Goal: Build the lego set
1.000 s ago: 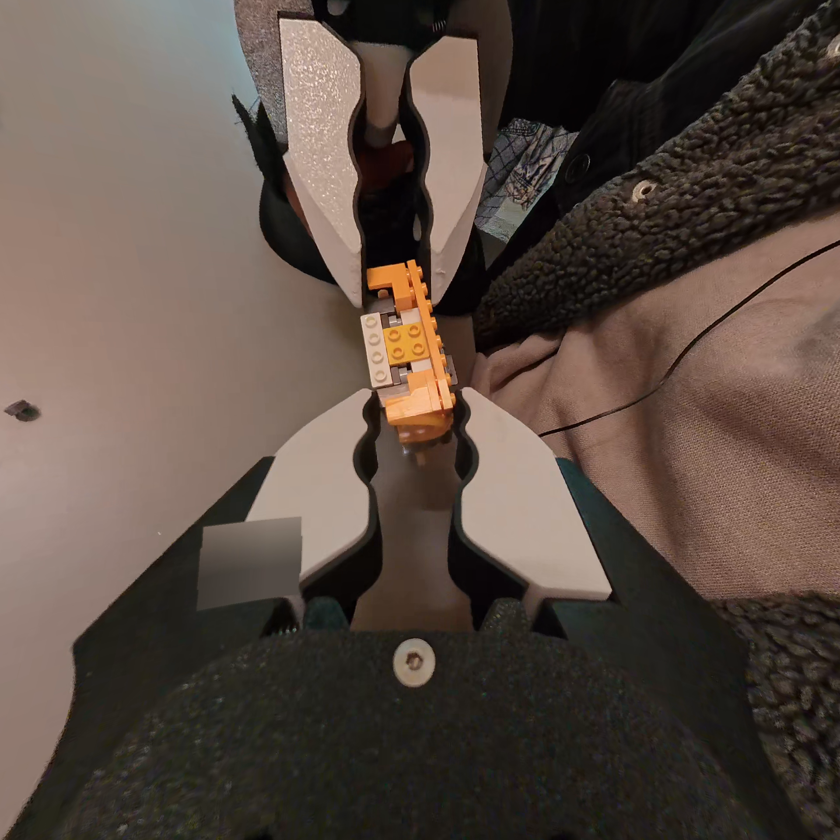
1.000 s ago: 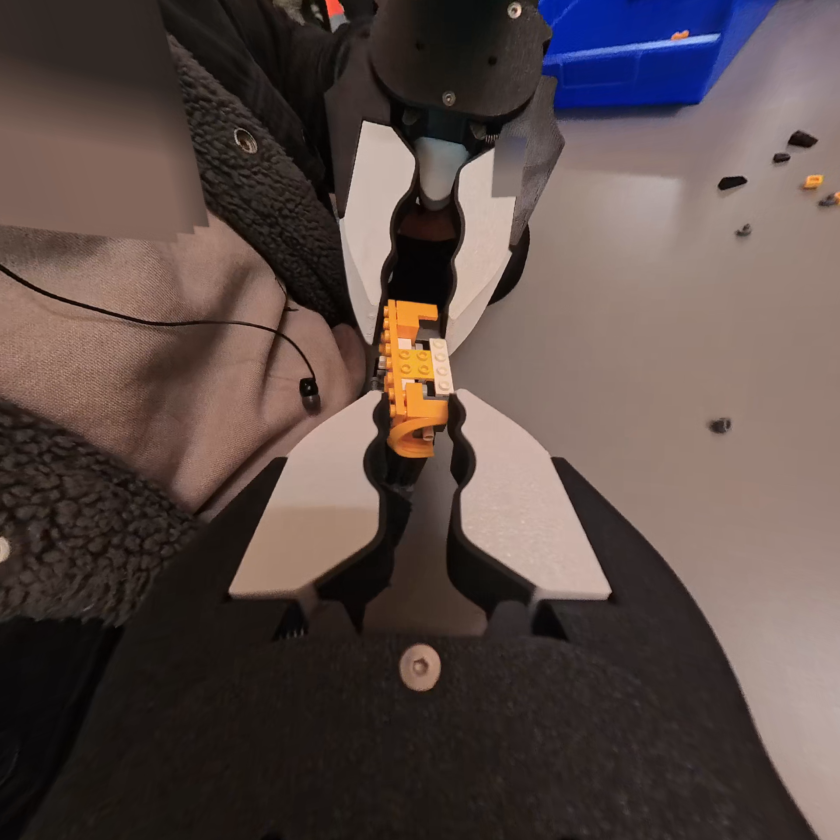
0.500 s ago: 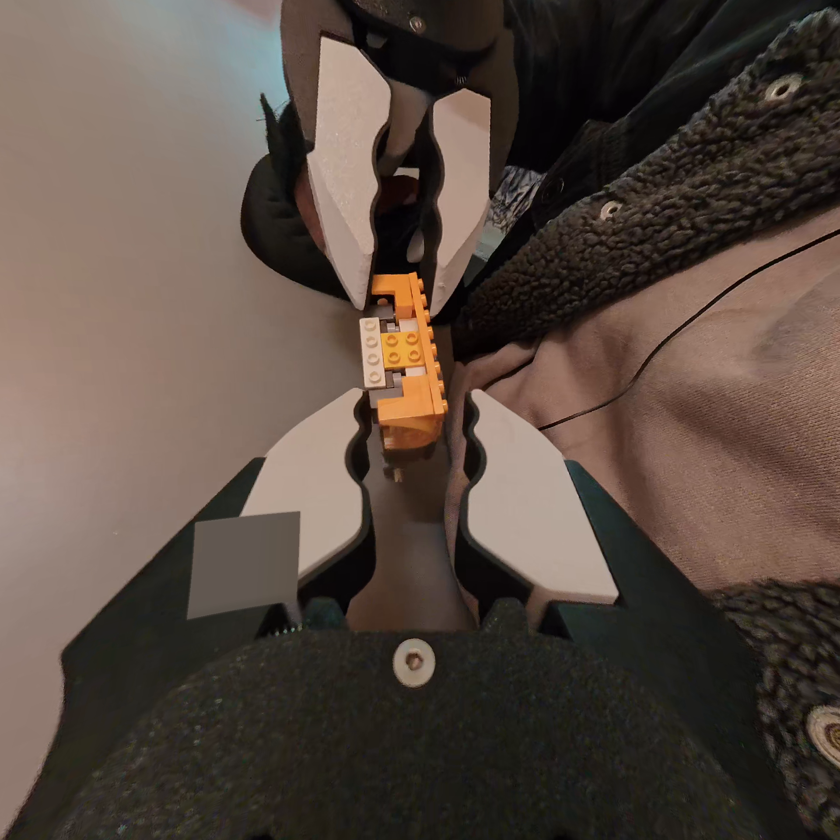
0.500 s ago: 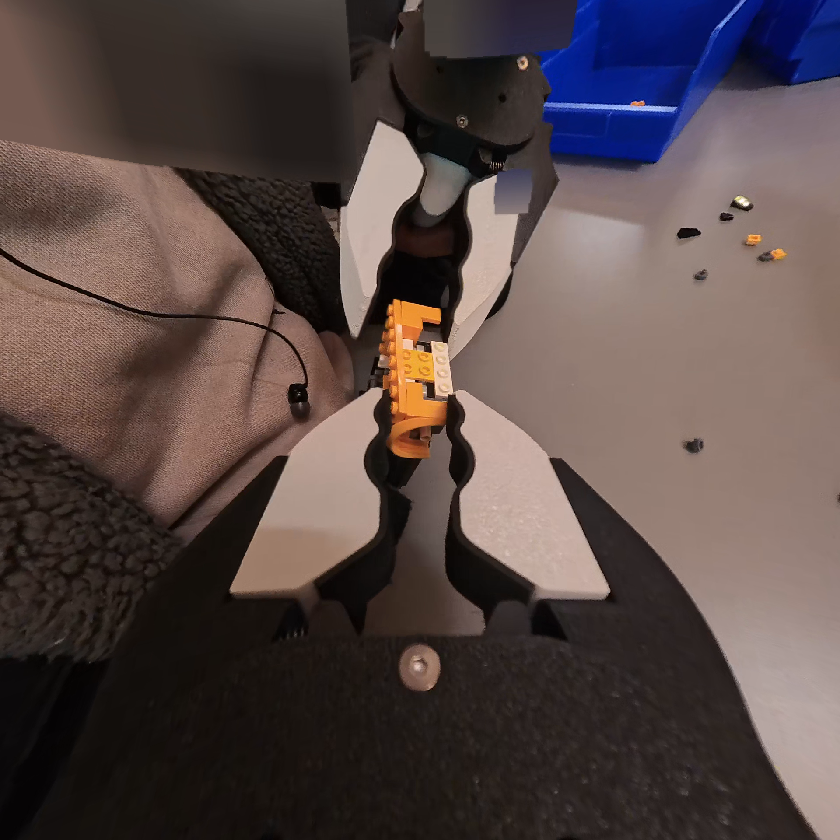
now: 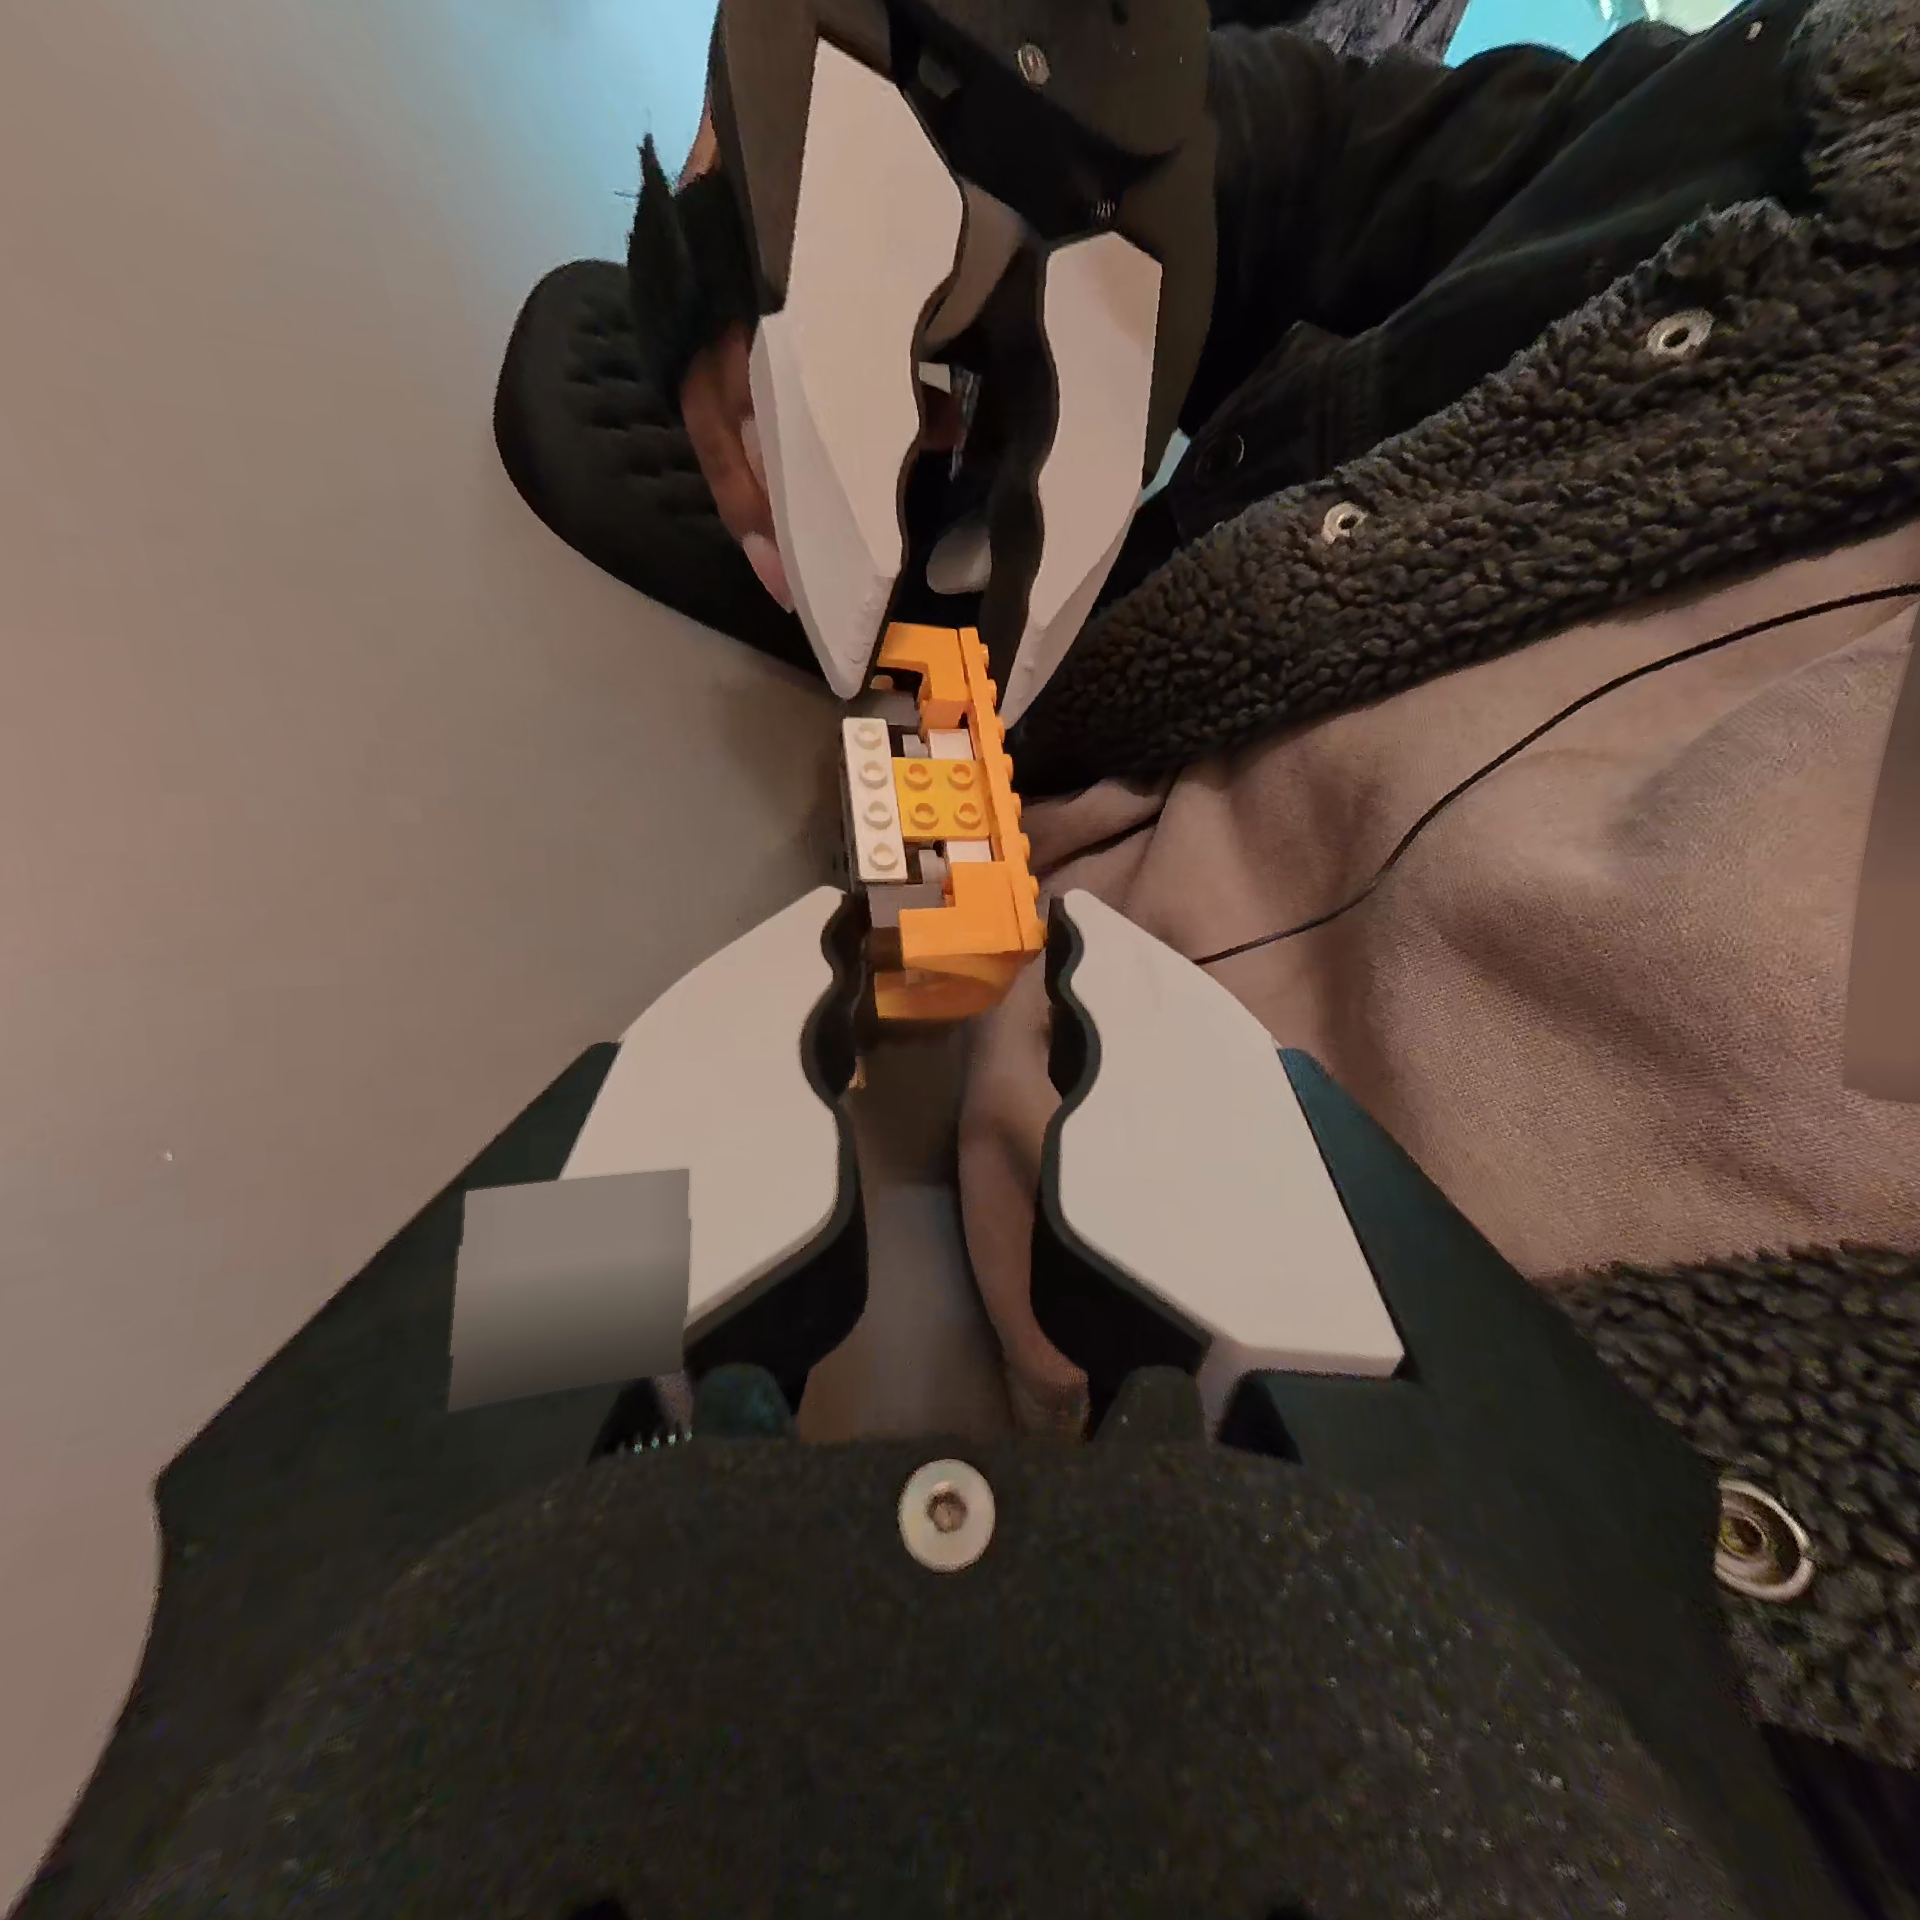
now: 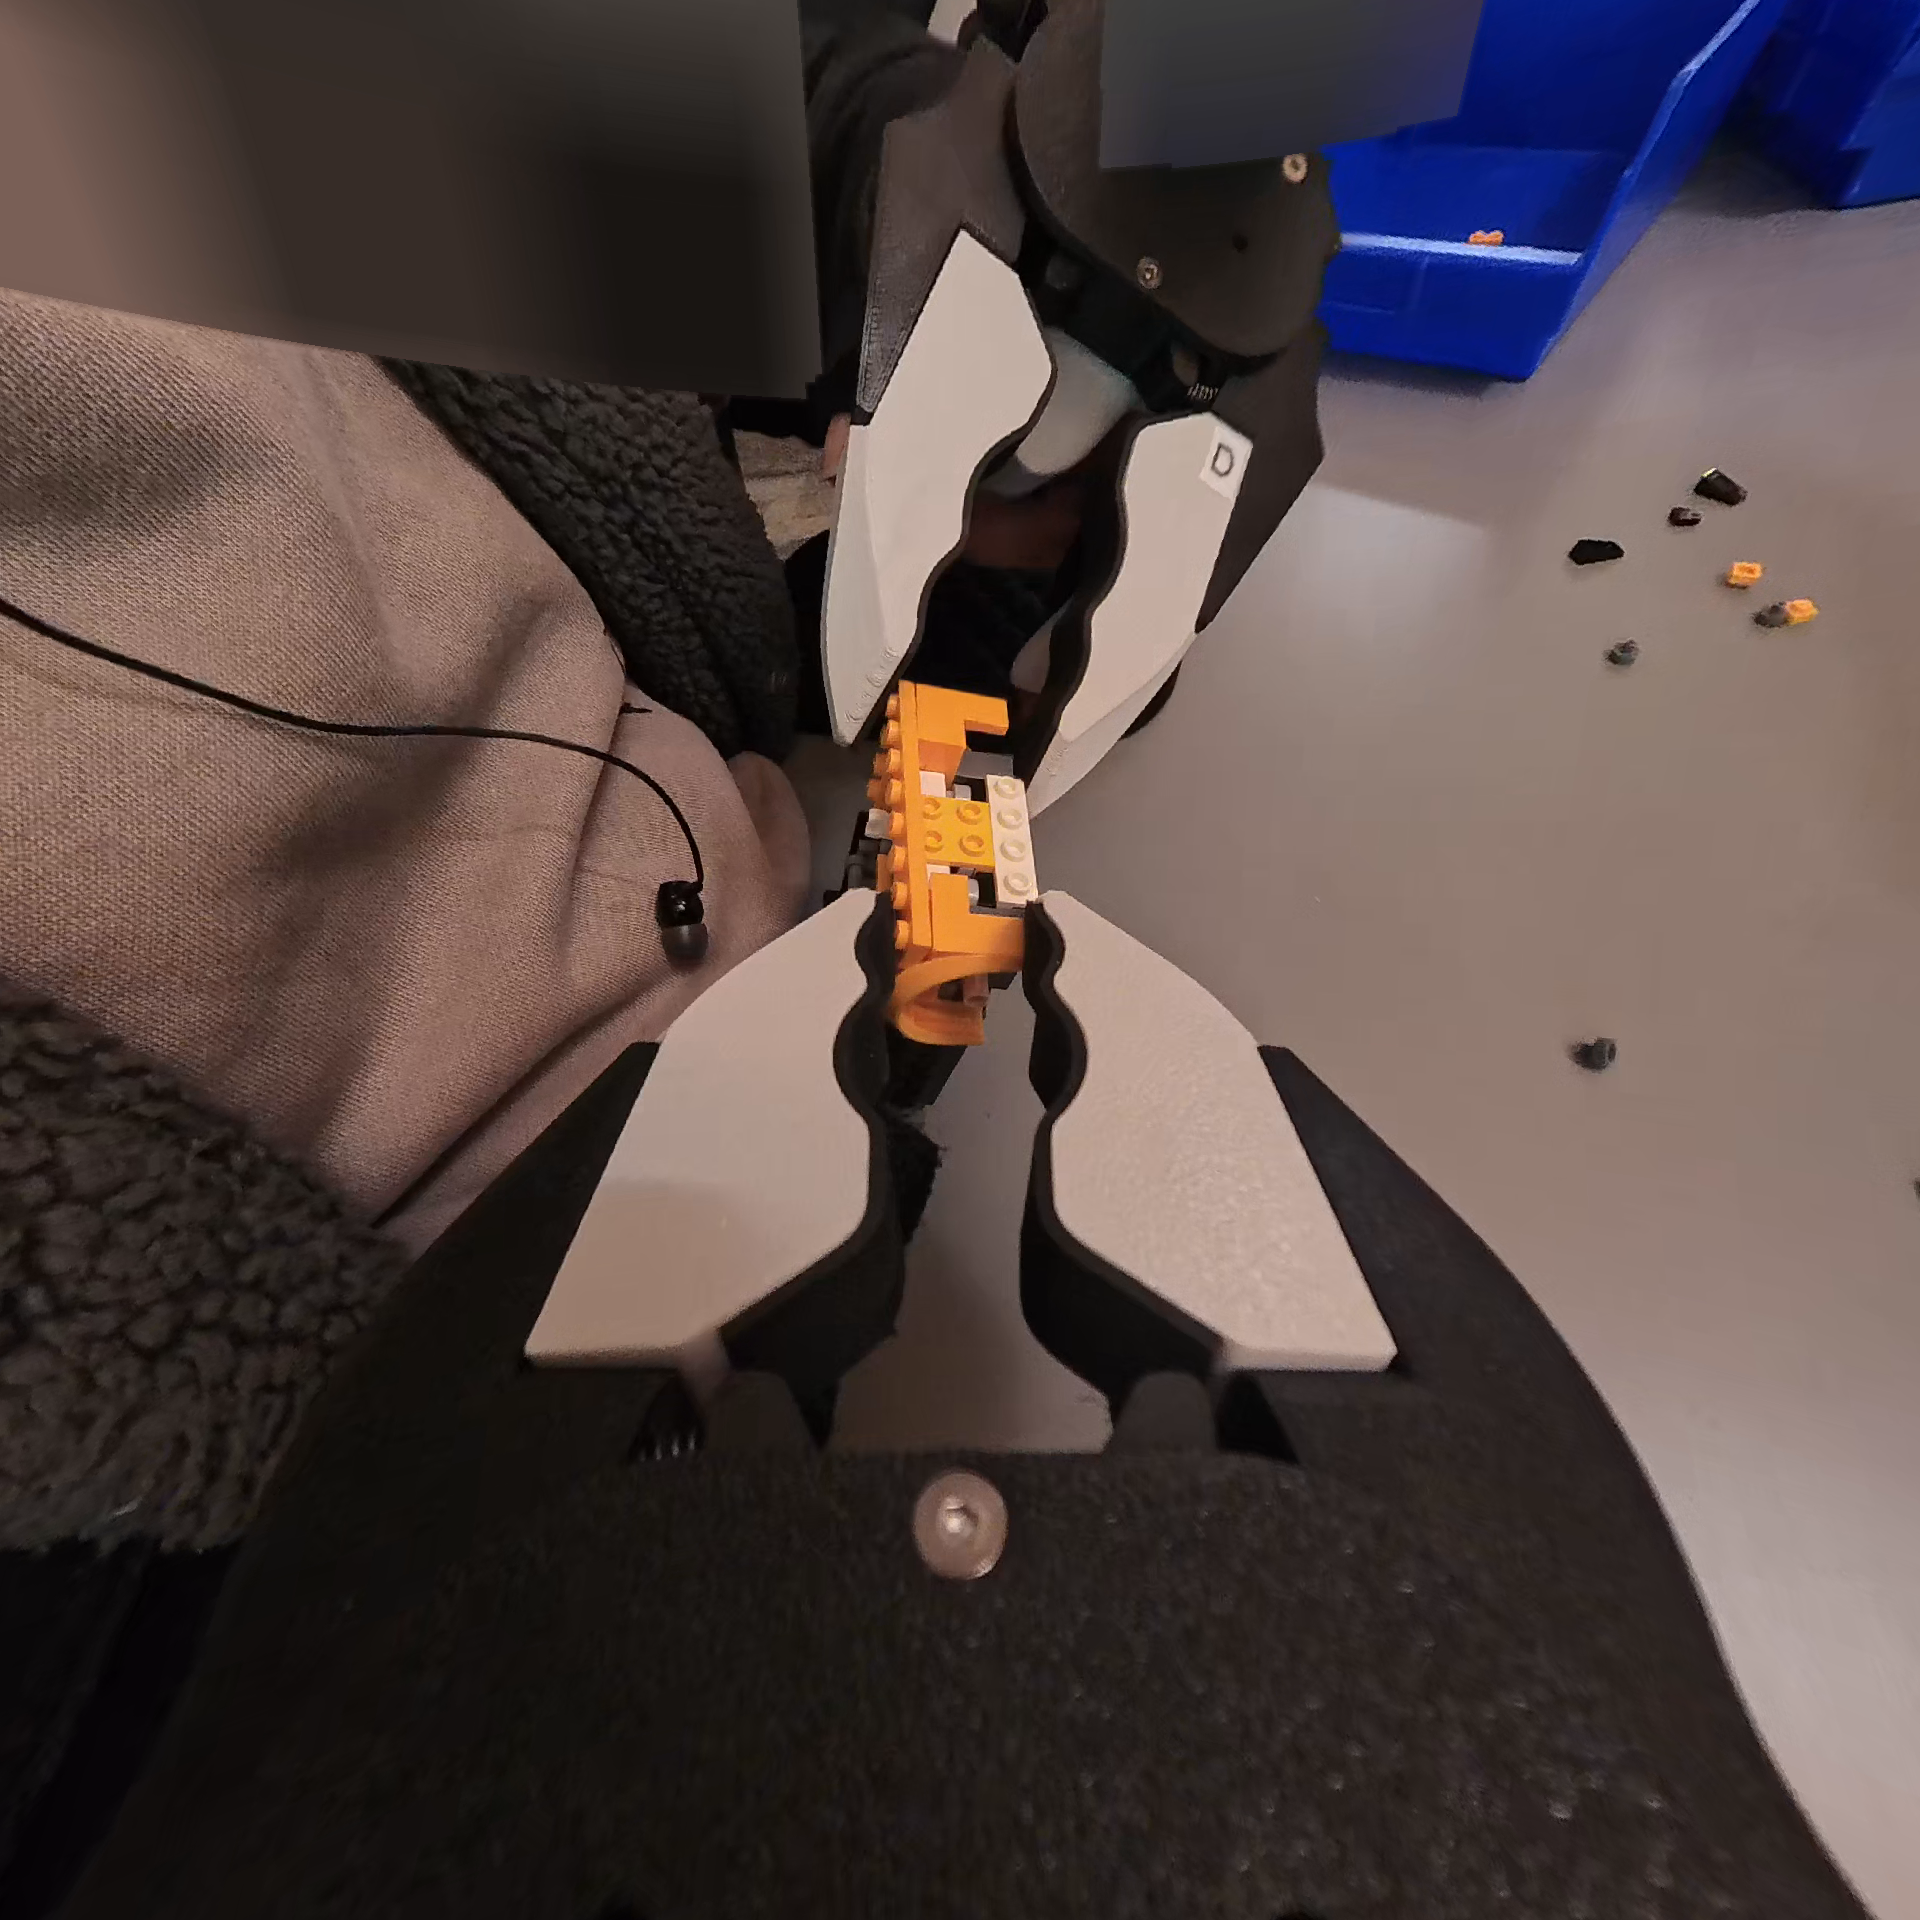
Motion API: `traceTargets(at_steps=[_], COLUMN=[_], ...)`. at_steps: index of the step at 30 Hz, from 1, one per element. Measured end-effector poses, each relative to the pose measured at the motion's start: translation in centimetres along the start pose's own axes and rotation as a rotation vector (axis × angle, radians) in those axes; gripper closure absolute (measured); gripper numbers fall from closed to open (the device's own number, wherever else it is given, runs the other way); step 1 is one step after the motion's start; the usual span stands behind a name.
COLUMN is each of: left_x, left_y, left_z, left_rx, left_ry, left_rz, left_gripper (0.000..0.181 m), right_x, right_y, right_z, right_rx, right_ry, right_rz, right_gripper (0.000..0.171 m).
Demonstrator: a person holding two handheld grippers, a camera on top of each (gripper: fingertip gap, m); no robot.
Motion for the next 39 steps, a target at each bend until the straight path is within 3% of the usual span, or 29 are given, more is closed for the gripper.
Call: traceTargets(at_steps=[21,39], left_x=[-1.4,-1.4], left_y=[1.1,1.0], left_z=[0.4,0.6], left_rx=[0.14,0.16], left_ry=[0.106,0.116], left_rz=[-0.243,-0.26], left_gripper=[0.156,0.156], right_x=[0.7,0.8], right_y=[0.7,0.7], right_z=[0.5,0.2], right_rx=[0.0,-0.036], right_ry=[0.036,0.026], right_rz=[-0.055,-0.039], right_gripper=[0.148,0.148])
Point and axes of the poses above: each gripper's, where its closed fingertips meet, x out along the fingers, y out of its top, z = x × y across the jaws, the point moved 5 cm from there along -x, back along the fingers
